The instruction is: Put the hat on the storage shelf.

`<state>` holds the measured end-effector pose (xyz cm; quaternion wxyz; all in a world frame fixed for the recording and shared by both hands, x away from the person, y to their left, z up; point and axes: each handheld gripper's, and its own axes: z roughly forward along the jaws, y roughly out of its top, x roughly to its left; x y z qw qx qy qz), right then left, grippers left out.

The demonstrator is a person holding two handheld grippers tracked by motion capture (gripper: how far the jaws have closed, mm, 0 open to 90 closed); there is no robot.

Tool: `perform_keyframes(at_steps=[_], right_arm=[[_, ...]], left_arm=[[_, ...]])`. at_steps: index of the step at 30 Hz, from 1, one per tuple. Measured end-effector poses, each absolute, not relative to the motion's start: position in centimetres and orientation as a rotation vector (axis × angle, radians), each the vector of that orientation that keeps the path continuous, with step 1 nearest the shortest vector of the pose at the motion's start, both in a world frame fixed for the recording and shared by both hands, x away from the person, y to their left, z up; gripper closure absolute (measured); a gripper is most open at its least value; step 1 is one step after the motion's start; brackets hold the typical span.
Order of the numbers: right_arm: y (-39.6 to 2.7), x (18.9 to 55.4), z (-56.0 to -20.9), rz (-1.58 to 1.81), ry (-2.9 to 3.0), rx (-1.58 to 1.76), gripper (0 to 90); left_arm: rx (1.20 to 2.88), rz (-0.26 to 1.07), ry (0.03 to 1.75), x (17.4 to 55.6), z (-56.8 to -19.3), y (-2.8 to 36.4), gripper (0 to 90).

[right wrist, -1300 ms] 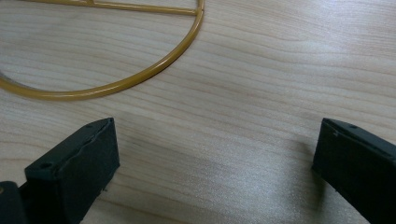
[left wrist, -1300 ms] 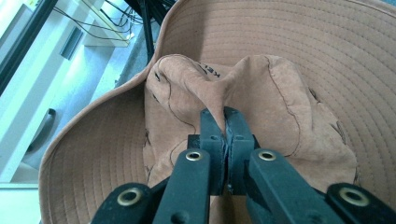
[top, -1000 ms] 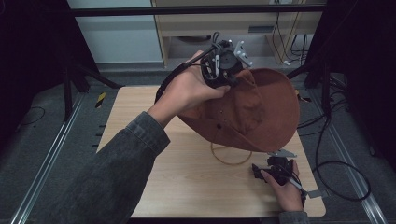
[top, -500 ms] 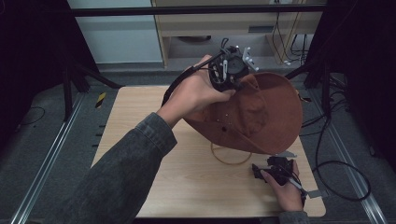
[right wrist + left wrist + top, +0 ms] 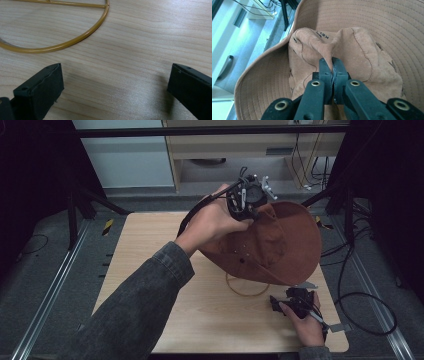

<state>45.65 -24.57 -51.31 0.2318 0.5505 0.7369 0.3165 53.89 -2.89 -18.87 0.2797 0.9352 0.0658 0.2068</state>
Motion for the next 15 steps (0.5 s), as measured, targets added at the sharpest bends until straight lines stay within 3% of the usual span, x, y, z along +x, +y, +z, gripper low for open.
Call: perform_keyframes(at_steps=[15], right_arm=[[-24.62,45.68,-51.32,0.867,2.023,1.503,0.4]], left_arm=[[2.523,0.535,0.18,54.33,-19.85,-3.41,87.9]])
